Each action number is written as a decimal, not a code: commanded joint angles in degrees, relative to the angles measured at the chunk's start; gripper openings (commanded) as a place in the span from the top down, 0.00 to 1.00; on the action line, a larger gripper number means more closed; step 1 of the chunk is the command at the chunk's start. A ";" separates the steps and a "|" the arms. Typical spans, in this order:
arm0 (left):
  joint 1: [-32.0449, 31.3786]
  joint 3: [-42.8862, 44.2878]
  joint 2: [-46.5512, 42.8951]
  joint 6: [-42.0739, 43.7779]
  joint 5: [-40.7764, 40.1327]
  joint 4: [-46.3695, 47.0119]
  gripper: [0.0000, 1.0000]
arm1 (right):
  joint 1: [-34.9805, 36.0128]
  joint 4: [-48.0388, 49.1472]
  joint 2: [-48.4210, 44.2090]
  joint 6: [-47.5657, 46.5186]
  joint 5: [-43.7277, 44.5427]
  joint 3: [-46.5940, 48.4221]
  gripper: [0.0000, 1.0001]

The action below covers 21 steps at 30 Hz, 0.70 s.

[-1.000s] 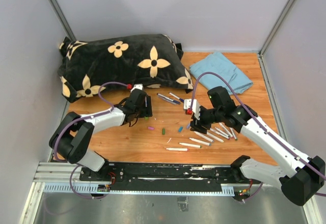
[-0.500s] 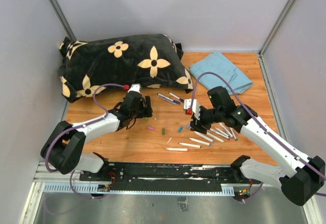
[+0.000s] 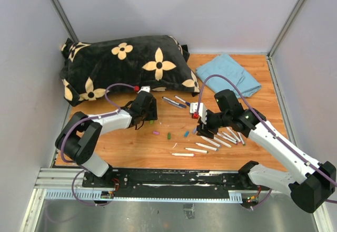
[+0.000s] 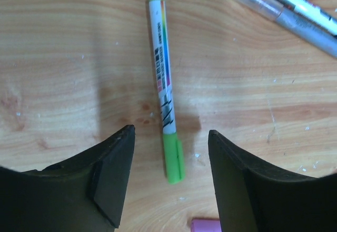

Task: Open the pen caps
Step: Pick up the pen from the center of the board.

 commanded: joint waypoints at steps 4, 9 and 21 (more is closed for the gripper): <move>0.44 6.22 5.20 2.09 -1.71 -4.24 0.46 | -1.39 0.28 0.04 -0.32 -1.06 -1.08 0.46; 0.45 8.48 9.04 2.79 -2.99 -6.23 0.61 | -1.39 0.13 -0.07 -0.30 -1.06 -0.99 0.46; 0.45 8.60 8.76 3.55 -3.07 -6.80 0.99 | -1.36 0.14 -0.04 -0.21 -1.50 -1.02 0.46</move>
